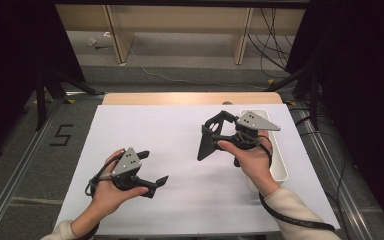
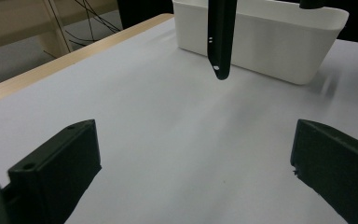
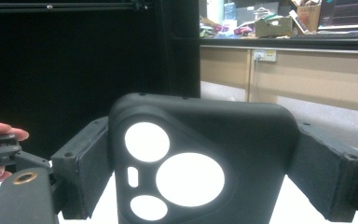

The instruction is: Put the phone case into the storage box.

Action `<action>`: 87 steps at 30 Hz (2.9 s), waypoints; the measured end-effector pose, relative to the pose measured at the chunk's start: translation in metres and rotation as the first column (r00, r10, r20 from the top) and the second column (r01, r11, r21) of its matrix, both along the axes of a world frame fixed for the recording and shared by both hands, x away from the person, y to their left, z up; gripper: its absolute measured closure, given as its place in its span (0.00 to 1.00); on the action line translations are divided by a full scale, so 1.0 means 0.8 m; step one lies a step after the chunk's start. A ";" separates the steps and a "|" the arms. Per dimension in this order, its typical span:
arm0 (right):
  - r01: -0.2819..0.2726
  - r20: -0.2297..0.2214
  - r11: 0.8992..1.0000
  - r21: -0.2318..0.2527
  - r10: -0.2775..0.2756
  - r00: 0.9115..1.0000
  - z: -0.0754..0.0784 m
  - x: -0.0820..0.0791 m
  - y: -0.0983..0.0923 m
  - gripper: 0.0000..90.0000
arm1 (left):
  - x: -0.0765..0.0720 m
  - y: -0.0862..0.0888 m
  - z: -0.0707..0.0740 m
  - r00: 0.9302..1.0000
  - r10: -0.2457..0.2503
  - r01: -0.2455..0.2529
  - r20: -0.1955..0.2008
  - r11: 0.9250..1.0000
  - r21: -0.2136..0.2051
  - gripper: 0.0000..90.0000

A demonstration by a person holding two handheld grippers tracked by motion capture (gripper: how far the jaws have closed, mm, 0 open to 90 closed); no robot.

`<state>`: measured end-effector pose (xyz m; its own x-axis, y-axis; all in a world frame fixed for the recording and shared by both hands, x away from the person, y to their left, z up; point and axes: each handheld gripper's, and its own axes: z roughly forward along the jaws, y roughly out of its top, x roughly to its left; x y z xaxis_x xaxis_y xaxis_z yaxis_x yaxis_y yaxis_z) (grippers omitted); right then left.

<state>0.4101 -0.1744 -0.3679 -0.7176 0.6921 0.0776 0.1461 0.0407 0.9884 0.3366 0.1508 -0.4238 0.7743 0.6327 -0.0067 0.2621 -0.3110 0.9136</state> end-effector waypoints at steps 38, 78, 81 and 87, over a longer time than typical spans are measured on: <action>0.090 0.034 0.995 0.037 -0.091 0.995 0.020 0.012 -0.038 0.17 | 0.003 0.003 -0.002 1.000 0.012 -0.012 -0.004 1.000 -0.004 0.01; 0.152 0.051 0.986 0.066 -0.155 0.987 0.033 0.018 -0.065 0.17 | 0.004 0.004 -0.002 1.000 0.015 -0.016 -0.003 1.000 -0.004 0.01; 0.156 0.051 0.985 0.067 -0.160 0.986 0.033 0.018 -0.067 0.17 | 0.004 0.004 -0.002 1.000 0.016 -0.016 -0.003 1.000 -0.004 0.01; 0.161 0.052 0.984 0.072 -0.165 0.985 0.035 0.019 -0.070 0.17 | 0.004 0.004 -0.002 1.000 0.016 -0.016 -0.003 1.000 -0.004 0.01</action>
<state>0.4250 -0.2302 -0.3402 -0.6003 0.7947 0.0900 0.0880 -0.0462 0.9950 0.3396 0.1538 -0.4257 0.7642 0.6449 -0.0111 0.2692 -0.3033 0.9141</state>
